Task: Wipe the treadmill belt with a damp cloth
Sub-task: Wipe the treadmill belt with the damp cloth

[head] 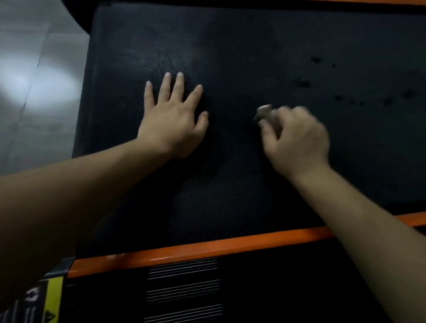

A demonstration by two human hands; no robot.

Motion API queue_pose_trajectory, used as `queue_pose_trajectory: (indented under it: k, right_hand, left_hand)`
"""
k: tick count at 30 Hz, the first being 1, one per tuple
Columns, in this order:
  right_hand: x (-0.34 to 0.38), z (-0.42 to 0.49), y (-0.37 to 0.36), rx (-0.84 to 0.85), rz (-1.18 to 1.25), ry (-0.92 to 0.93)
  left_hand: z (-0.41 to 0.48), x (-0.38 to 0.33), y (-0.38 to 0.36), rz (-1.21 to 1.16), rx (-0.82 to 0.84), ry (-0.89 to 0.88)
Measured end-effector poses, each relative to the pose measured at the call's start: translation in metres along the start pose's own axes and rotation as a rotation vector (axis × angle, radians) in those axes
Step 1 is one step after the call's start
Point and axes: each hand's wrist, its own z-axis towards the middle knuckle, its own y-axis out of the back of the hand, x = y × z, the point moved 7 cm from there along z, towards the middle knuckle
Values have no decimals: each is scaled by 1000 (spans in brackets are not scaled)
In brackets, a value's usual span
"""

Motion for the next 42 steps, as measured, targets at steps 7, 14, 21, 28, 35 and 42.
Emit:
queue_pose_trajectory:
  k: [7,14,21,28,35,42]
  right_hand:
    - [12,-13,-1,131,-58,61]
    - [67,-70,4,144,91,127]
    - [-31,8,5,95,-165,-123]
    - [-30,1,-5,203,6,194]
    - [-69,41,-10,141,86,142]
    - [-119,157,-24,137,42,73]
  left_hand:
    - [1,1,0,-21,-23,-28]
    - [1,-1,1,-37,-23,-58]
    - [-3,-10,8,-133,59,-29]
    - [31,-52,7,-215,54,132]
    - [34,-66,-7,-129,-36,243]
    - [36,-67,-12,-5,2,277]
